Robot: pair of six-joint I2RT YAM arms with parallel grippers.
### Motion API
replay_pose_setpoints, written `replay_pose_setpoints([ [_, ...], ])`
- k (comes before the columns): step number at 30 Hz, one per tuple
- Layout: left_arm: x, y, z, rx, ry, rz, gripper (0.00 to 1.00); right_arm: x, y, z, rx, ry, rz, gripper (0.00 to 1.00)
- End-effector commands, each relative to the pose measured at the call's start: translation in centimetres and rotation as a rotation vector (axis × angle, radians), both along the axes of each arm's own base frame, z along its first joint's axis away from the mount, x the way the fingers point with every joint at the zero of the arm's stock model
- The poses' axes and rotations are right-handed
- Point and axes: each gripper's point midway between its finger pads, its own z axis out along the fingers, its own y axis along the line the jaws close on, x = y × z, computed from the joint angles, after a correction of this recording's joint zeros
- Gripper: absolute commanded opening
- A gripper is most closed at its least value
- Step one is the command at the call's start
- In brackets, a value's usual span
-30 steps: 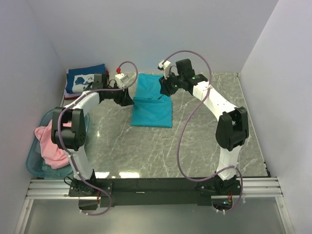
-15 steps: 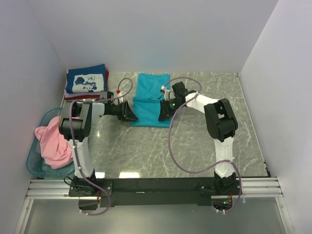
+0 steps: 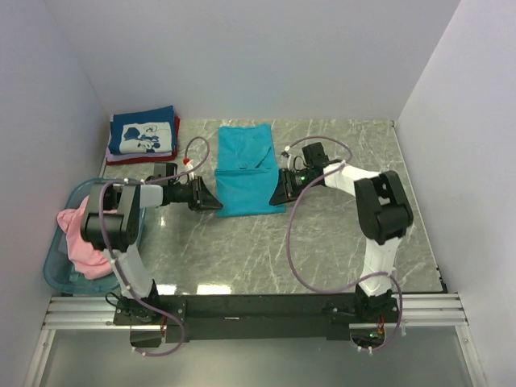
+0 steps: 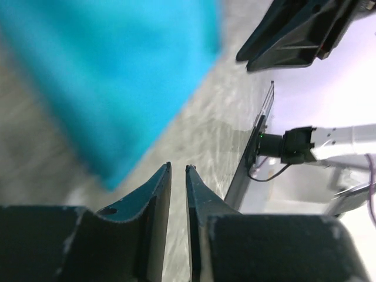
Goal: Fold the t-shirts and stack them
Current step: Fold the tshirt
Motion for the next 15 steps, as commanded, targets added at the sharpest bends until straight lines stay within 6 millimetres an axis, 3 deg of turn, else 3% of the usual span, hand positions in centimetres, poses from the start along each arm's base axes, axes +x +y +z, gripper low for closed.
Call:
replay_pose_setpoints([
  [1, 0.0, -2.2, 4.4, -0.037, -0.228, -0.081, 0.22, -0.7, 2.7, 6.9, 0.207, -0.072, 0.001, 0.29],
  [5, -1.7, -6.0, 4.4, -0.100, -0.171, -0.117, 0.22, -1.9, 5.5, 6.0, 0.279, -0.018, 0.038, 0.27],
  [8, -0.9, -7.2, 3.0, -0.127, -0.120, -0.084, 0.22, -2.0, 6.9, 3.9, 0.295, 0.066, 0.028, 0.25],
  [12, 0.6, -7.7, 0.5, -0.138, -0.046, -0.030, 0.22, -1.6, 7.5, 0.6, 0.266, 0.118, 0.017, 0.24],
  [15, 1.4, -6.9, -2.1, -0.106, 0.016, 0.009, 0.21, -1.3, 6.5, -2.4, 0.202, 0.130, 0.003, 0.23],
])
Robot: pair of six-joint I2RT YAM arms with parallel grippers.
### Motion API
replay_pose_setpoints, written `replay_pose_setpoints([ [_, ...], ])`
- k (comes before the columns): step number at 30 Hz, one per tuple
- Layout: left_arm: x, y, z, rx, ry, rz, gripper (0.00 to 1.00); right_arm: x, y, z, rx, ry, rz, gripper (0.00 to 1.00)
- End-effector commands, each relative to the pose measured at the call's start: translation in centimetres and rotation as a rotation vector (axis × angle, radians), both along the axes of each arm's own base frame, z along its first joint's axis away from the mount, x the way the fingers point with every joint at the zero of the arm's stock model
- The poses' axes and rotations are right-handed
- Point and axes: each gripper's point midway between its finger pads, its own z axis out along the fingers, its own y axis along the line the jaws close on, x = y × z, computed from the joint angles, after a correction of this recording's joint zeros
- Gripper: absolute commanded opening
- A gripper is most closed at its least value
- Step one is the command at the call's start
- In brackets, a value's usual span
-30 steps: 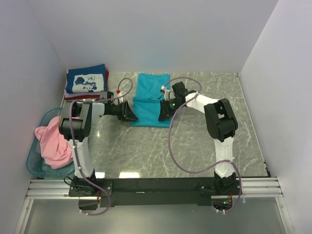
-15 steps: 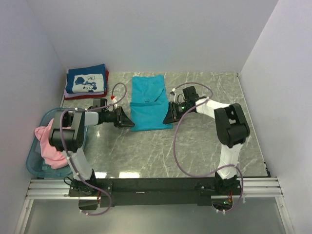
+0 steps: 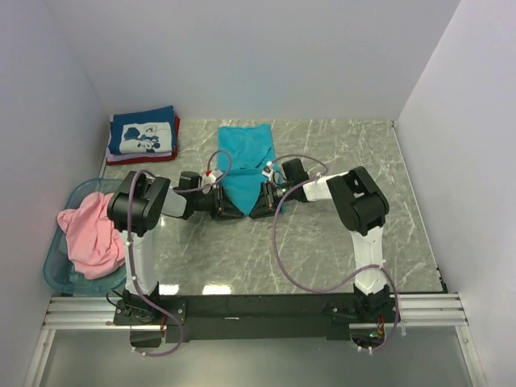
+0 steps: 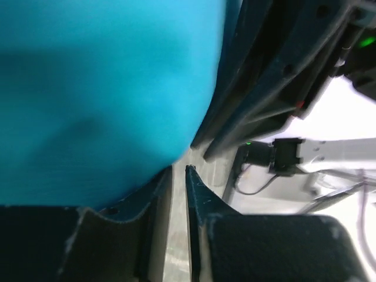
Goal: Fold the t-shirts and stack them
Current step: Fold the tshirt
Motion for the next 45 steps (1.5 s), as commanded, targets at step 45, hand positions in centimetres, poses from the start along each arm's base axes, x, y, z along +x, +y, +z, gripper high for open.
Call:
replay_pose_setpoints([
  [45, 18.6, 8.5, 5.0, -0.056, -0.266, 0.252, 0.49, 17.3, -5.3, 4.7, -0.150, -0.333, -0.195, 0.47],
])
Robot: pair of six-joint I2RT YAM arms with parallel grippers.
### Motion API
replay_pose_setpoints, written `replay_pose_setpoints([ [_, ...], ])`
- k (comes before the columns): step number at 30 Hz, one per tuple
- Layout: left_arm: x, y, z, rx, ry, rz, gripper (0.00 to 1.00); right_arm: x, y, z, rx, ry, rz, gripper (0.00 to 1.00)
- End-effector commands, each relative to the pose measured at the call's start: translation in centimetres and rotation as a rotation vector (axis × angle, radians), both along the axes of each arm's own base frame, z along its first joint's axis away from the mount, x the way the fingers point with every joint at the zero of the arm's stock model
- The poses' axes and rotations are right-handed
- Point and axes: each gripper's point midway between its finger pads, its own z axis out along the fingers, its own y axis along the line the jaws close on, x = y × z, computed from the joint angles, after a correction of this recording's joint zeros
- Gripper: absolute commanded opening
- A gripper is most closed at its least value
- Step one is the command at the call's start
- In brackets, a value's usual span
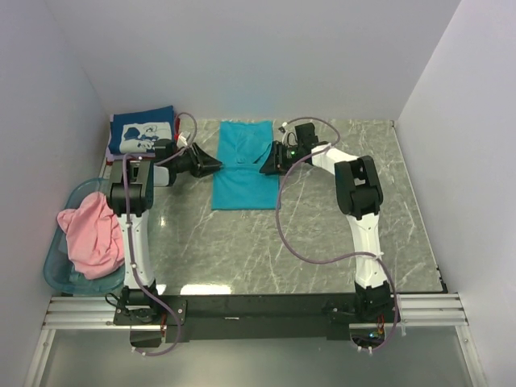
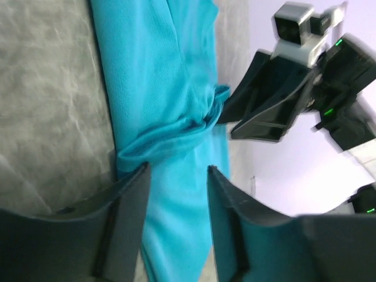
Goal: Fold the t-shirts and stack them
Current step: Fold the tshirt
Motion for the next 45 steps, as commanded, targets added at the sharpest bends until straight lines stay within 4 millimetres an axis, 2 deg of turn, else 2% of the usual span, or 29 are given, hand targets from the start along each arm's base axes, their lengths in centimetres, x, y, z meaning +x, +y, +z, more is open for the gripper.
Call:
replay_pose_setpoints([
  [1, -1.0, 0.0, 6.2, 0.062, -0.216, -0.086, 0.52, -0.8, -1.1, 5.4, -0.037, -0.120, 0.040, 0.50],
  [2, -1.7, 0.1, 7.1, 0.092, -0.260, -0.113, 0.53, -1.4, -1.4, 8.2, -0.059, -0.225, 0.085, 0.57],
  [3, -3.0, 0.9, 6.5, 0.171, -0.297, -0.157, 0.56, -2.0, -1.9, 8.8, -0.095, -0.258, 0.099, 0.59],
  [4, -3.5, 1.9, 9.1, 0.229, -0.391, -0.160, 0.58, -3.3, -2.5, 9.1, -0.133, -0.255, 0.124, 0.62],
  [5, -4.2, 2.3, 9.7, 0.281, -0.449, -0.181, 0.59, -4.0, -2.9, 11.5, -0.168, -0.381, 0.181, 0.65],
  [6, -6.1, 2.9, 8.5, 0.365, -0.508, -0.240, 0.60, -5.1, -3.4, 11.3, -0.202, -0.400, 0.208, 0.66],
  [7, -7.0, 3.5, 10.5, 0.433, -0.622, -0.254, 0.61, -5.7, -4.5, 12.6, -0.269, -0.492, 0.236, 0.66],
  [8, -8.1, 3.8, 10.5, 0.474, -0.675, -0.285, 0.62, -6.5, -4.5, 12.8, -0.303, -0.533, 0.270, 0.66],
  [9, -9.4, 4.3, 9.2, 0.554, -0.794, -0.355, 0.63, -7.7, -4.8, 11.8, -0.344, -0.550, 0.310, 0.66],
  [10, -11.0, 4.7, 9.6, 0.603, -0.826, -0.386, 0.63, -7.6, -5.8, 12.5, -0.446, -0.664, 0.348, 0.65],
  [11, -11.8, 4.8, 9.2, 0.638, -0.871, -0.422, 0.63, -8.1, -5.9, 12.3, -0.493, -0.719, 0.381, 0.65],
  [12, -12.6, 5.3, 8.6, 0.703, -0.979, -0.478, 0.63, -9.9, -5.7, 10.1, -0.547, -0.729, 0.449, 0.64],
  [13, -13.9, 5.4, 7.6, 0.720, -0.981, -0.533, 0.63, -9.7, -5.5, 10.1, -0.582, -0.807, 0.466, 0.62],
  [14, -14.5, 5.6, 7.2, 0.740, -1.027, -0.572, 0.63, -10.0, -5.9, 10.7, -0.643, -0.904, 0.509, 0.61],
  [15, -15.0, 5.8, 6.3, 0.773, -1.112, -0.635, 0.63, -11.8, -5.8, 8.4, -0.669, -0.910, 0.581, 0.60],
  [17, -15.9, 5.7, 5.7, 0.783, -1.164, -0.682, 0.63, -11.8, -5.4, 8.5, -0.727, -1.048, 0.630, 0.57],
  [18, -16.3, 5.6, 5.0, 0.800, -1.226, -0.724, 0.63, -12.9, -5.1, 7.1, -0.734, -1.055, 0.680, 0.56],
  [19, -16.6, 5.1, 4.7, 0.809, -1.248, -0.750, 0.62, -12.8, -4.7, 7.0, -0.741, -1.082, 0.689, 0.55],
  [20, -15.9, 5.0, 4.6, 0.842, -1.288, -0.744, 0.61, -12.9, -4.6, 6.2, -0.747, -1.079, 0.715, 0.54],
  [21, -16.4, 4.6, 3.5, 0.868, -1.295, -0.781, 0.59, -12.9, -4.2, 5.9, -0.745, -1.082, 0.731, 0.53],
  [25, -16.7, 2.7, 1.7, 0.914, -1.366, -0.868, 0.54, -12.7, -3.3, 3.1, -0.774, -1.079, 0.807, 0.50],
  [31, -16.1, 2.4, -0.9, 0.968, -1.381, -0.928, 0.52, -12.2, -3.2, 0.8, -0.794, -1.063, 0.849, 0.49],
  [36, -15.5, 2.0, -1.7, 0.967, -1.358, -0.946, 0.51, -12.0, -3.1, 0.2, -0.793, -1.051, 0.855, 0.49],
  [40, -14.9, 1.6, -2.0, 0.967, -1.345, -0.952, 0.50, -12.1, -3.5, -1.1, -0.815, -1.035, 0.895, 0.49],
  [42, -14.8, 1.6, -2.4, 0.977, -1.337, -0.972, 0.48, -11.9, -3.5, -1.1, -0.822, -1.035, 0.898, 0.47],
  [45, -14.8, 1.4, -3.1, 0.988, -1.328, -1.003, 0.43, -11.6, -3.5, -1.3, -0.833, -1.030, 0.901, 0.38],
])
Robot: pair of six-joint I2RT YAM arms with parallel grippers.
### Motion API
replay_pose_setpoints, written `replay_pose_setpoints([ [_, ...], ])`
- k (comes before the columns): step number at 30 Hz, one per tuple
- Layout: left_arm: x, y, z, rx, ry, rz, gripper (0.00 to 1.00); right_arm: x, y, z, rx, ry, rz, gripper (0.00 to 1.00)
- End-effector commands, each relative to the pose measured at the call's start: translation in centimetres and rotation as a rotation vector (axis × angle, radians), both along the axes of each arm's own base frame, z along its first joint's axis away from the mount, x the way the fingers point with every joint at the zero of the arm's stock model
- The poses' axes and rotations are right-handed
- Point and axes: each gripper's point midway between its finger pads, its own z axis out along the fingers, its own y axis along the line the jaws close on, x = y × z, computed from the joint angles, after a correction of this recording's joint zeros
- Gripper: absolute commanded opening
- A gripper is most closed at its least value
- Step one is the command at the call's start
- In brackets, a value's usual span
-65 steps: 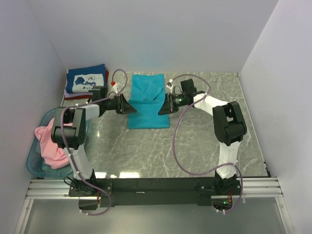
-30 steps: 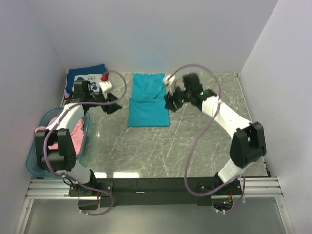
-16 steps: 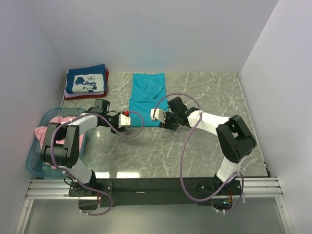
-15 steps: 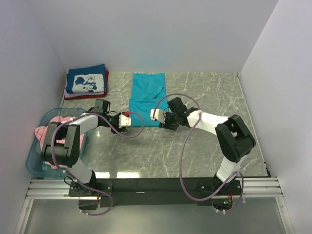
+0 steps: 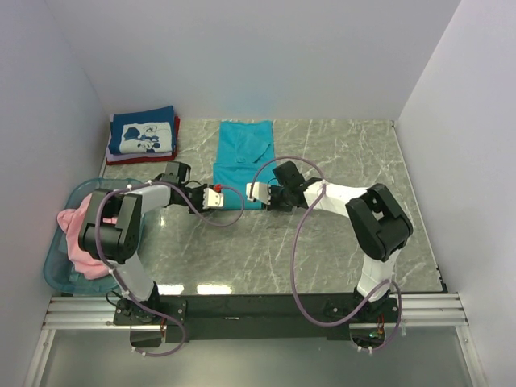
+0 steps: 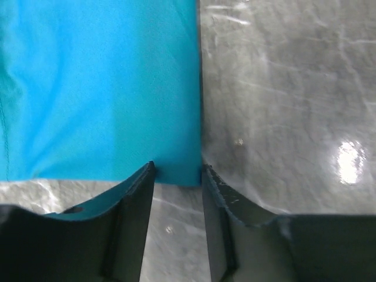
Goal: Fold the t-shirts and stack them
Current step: Fold the tshirt
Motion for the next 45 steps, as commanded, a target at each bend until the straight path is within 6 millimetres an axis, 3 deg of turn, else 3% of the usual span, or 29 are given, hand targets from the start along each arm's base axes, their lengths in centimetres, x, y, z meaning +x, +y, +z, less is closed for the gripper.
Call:
replay_pose_setpoints([
  [1, 0.5, 0.1, -1.1, 0.060, -0.009, -0.020, 0.41, 1.1, 0.5, 0.1, -0.018, -0.027, 0.009, 0.33],
  [3, 0.5, 0.1, -1.3, 0.067, 0.004, -0.025, 0.30, 1.3, 0.6, 0.1, -0.025, -0.028, 0.006, 0.27],
  [7, 0.5, -0.1, -0.9, 0.063, 0.016, -0.030, 0.11, 1.3, 0.6, 0.5, -0.005, -0.023, -0.009, 0.00],
  [9, 0.6, -0.3, 0.2, 0.041, 0.017, -0.021, 0.01, 1.3, 0.8, 1.2, 0.010, -0.020, -0.016, 0.00],
  [18, 1.1, -0.6, 6.8, -0.076, 0.095, 0.047, 0.01, 1.8, 0.1, 8.0, 0.145, 0.005, -0.105, 0.00],
  [22, -0.1, -0.6, 8.4, -0.083, 0.106, 0.045, 0.01, 0.6, -0.2, 10.2, 0.166, 0.025, -0.113, 0.00],
  [28, -6.1, -0.3, 9.4, -0.044, 0.153, -0.040, 0.00, -4.3, -0.9, 12.0, 0.209, 0.104, -0.106, 0.00],
  [31, -11.1, -0.1, 8.6, -0.010, 0.222, -0.101, 0.01, -8.8, -1.7, 11.2, 0.214, 0.209, -0.092, 0.00],
  [33, -14.0, -0.2, 9.5, -0.009, 0.238, -0.143, 0.01, -11.4, -2.2, 12.0, 0.233, 0.239, -0.074, 0.00],
  [34, -16.6, 0.0, 9.5, -0.010, 0.309, -0.158, 0.01, -12.7, -2.1, 12.2, 0.242, 0.255, -0.051, 0.00],
  [35, -17.9, 0.2, 10.3, -0.015, 0.293, -0.181, 0.00, -14.4, -2.2, 11.9, 0.236, 0.276, -0.024, 0.00],
  [37, -19.7, 0.2, 11.5, -0.027, 0.313, -0.193, 0.00, -16.6, -2.4, 13.5, 0.275, 0.285, 0.012, 0.00],
  [39, -19.4, 0.0, 13.2, -0.051, 0.306, -0.144, 0.00, -17.0, -2.5, 14.8, 0.289, 0.286, 0.017, 0.00],
  [40, -18.3, -0.3, 14.9, -0.067, 0.280, -0.117, 0.00, -16.4, -2.2, 16.2, 0.300, 0.257, 0.028, 0.00],
  [41, -17.5, -0.5, 15.1, -0.067, 0.300, -0.105, 0.00, -15.9, -2.1, 16.7, 0.300, 0.245, 0.032, 0.00],
  [42, -16.6, -0.7, 15.5, -0.070, 0.304, -0.094, 0.00, -14.9, -2.2, 16.3, 0.282, 0.258, 0.022, 0.00],
  [43, -15.2, -1.0, 16.6, -0.082, 0.287, -0.082, 0.00, -13.6, -2.0, 17.2, 0.292, 0.241, 0.014, 0.00],
  [44, -14.0, -1.3, 15.9, -0.089, 0.337, -0.066, 0.00, -12.8, -1.8, 17.1, 0.292, 0.250, 0.011, 0.00],
  [45, -12.8, -1.2, 15.8, -0.098, 0.349, -0.048, 0.00, -11.3, -2.2, 15.5, 0.254, 0.284, -0.007, 0.00],
])
